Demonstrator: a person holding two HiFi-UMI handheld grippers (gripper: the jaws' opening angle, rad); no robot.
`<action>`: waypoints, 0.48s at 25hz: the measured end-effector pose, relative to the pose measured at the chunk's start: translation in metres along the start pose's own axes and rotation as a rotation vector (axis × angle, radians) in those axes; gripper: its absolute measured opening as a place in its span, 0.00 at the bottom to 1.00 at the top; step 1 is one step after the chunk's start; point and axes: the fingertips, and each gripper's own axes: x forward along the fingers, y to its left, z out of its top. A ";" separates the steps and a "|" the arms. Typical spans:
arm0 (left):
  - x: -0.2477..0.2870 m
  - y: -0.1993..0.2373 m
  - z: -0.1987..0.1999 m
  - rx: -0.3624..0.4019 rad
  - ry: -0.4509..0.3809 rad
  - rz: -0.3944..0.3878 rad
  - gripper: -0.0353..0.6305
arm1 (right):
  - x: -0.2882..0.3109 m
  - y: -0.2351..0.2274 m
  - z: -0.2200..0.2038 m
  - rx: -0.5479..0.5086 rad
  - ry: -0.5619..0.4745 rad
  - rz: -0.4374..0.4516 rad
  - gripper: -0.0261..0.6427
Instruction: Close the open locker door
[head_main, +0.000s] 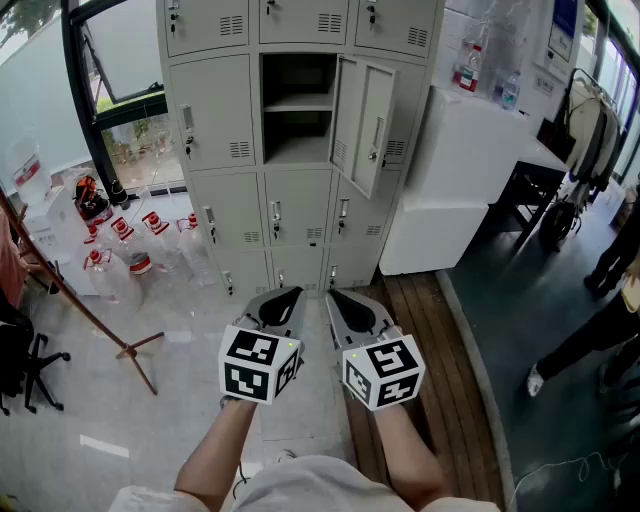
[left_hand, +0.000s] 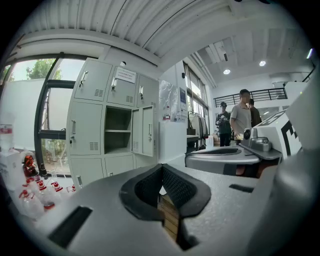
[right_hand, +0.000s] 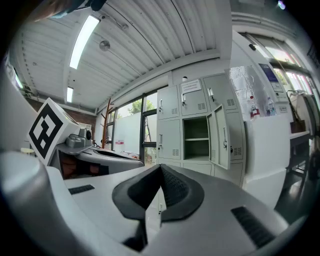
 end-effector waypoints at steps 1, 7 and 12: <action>-0.001 0.002 0.000 -0.002 0.001 -0.002 0.06 | 0.001 0.002 0.002 -0.001 -0.002 -0.003 0.05; -0.005 0.015 0.000 -0.014 0.000 -0.018 0.06 | 0.013 0.014 0.004 -0.001 0.002 -0.013 0.05; -0.007 0.031 -0.006 -0.022 0.008 -0.044 0.06 | 0.027 0.022 0.003 0.017 0.008 -0.029 0.05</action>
